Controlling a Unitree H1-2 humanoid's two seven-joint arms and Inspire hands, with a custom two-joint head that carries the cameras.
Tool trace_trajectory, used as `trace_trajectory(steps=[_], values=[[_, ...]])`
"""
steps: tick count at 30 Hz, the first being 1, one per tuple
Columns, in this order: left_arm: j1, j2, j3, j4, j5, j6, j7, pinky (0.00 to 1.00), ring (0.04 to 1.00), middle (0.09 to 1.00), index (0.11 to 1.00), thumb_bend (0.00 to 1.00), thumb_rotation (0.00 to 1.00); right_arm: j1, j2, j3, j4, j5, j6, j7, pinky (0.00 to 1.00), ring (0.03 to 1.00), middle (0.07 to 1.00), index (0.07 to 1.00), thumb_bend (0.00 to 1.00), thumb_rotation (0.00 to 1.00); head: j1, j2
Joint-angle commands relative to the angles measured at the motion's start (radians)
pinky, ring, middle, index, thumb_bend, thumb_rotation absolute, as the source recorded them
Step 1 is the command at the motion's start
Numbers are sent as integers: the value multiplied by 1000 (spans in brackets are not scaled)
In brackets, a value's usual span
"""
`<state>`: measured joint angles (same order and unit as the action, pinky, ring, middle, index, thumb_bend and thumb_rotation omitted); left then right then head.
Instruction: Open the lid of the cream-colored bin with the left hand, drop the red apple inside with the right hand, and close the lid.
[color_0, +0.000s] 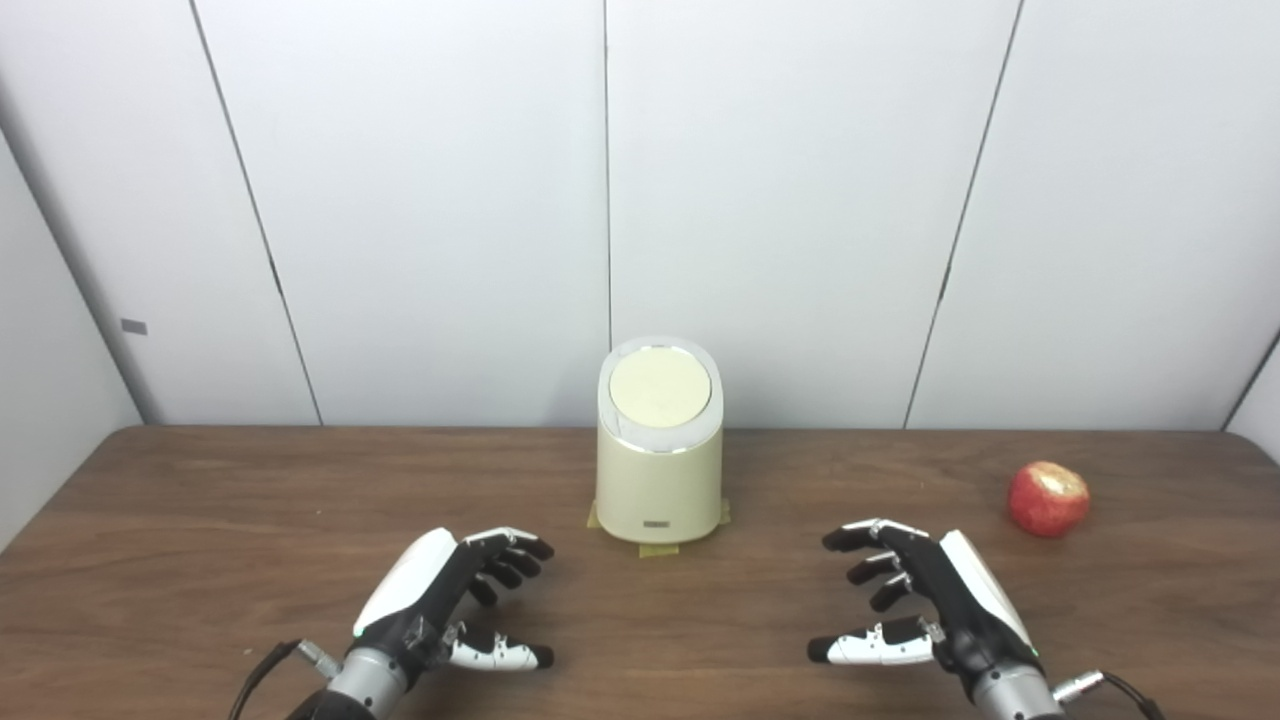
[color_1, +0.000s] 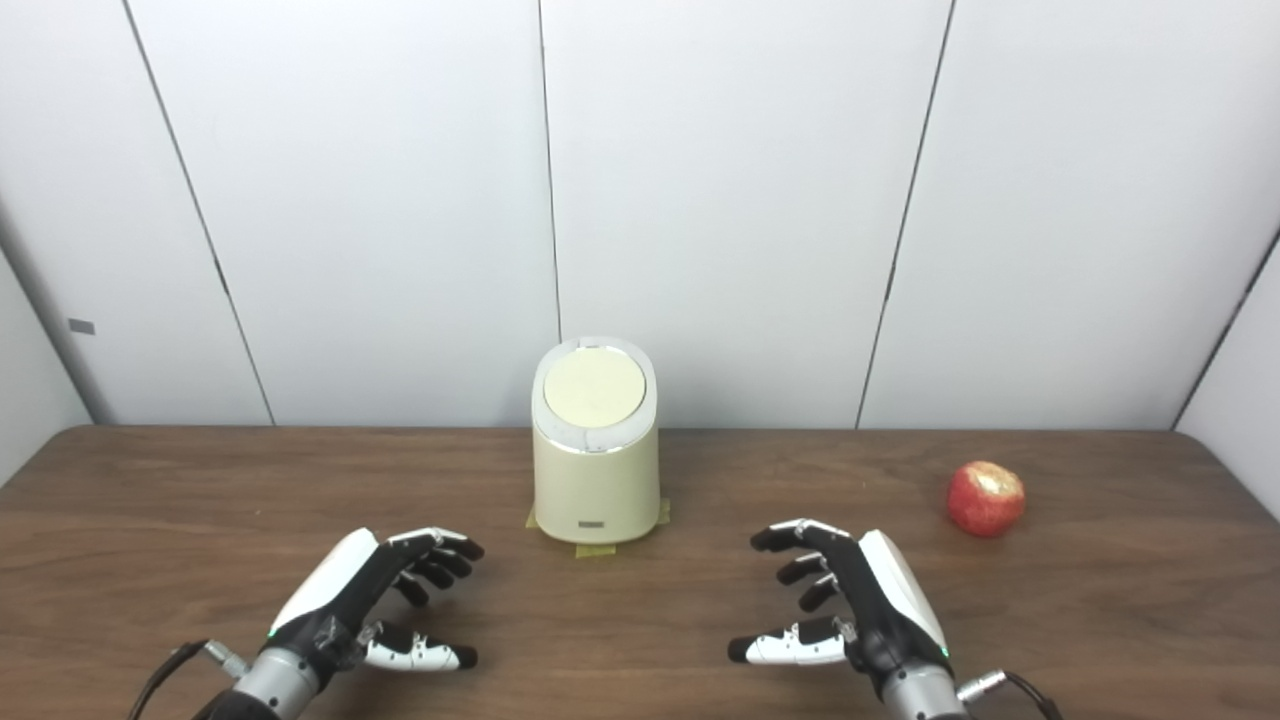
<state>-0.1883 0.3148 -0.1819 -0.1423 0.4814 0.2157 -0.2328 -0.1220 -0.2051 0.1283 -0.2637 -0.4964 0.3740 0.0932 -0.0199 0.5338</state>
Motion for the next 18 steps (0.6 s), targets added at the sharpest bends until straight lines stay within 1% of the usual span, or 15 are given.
trace_trajectory(steps=[1, 5, 8, 12, 13, 15, 16, 17, 18], values=[[-36, 7, 10, -2, -1, -47, 33, 630, 699, 710, 737, 762, 0, -36, -4, -7, -28, -1, -18, -7, 501, 649, 744, 661, 777, 79, 0, 0], [-35, 4, 15, 11, -12, -66, 34, 631, 693, 704, 737, 758, 0, -36, -2, -8, -25, 1, -20, -9, 523, 672, 758, 660, 782, 81, 0, -1], [-34, 2, 20, 21, -23, -79, 34, 641, 694, 703, 738, 755, 0, -36, -1, -6, -26, -1, -19, -10, 515, 666, 758, 660, 783, 78, 0, 0], [-34, 3, 21, 22, -24, -80, 37, 645, 696, 706, 738, 754, 0, -36, -1, -3, -25, -6, -22, -11, 541, 682, 750, 663, 781, 89, 1, 0], [-32, -5, 29, 22, -38, -79, 40, 648, 698, 708, 739, 754, 0, -36, -1, -3, -26, -5, -22, -11, 528, 673, 749, 663, 780, 85, 1, 0], [-27, -45, 67, 23, -113, -70, 52, 622, 696, 722, 745, 730, 0, -36, 1, -4, -25, -1, -25, -13, 521, 667, 747, 662, 779, 79, 3, -8], [-24, -75, 92, 21, -159, -64, 61, 616, 700, 733, 756, 714, 3, -36, 1, -5, -24, 0, -27, -15, 514, 662, 746, 659, 780, 74, 12, -11], [-24, -109, 118, 20, -206, -60, 73, 615, 709, 751, 774, 714, 72, -35, 1, -7, -24, 1, -29, -16, 511, 662, 745, 654, 781, 71, 16, -12], [-24, -137, 138, 22, -241, -64, 84, 625, 719, 764, 785, 739, 128, -35, 1, -8, -23, 2, -29, -17, 508, 659, 745, 652, 780, 67, 19, -12]])
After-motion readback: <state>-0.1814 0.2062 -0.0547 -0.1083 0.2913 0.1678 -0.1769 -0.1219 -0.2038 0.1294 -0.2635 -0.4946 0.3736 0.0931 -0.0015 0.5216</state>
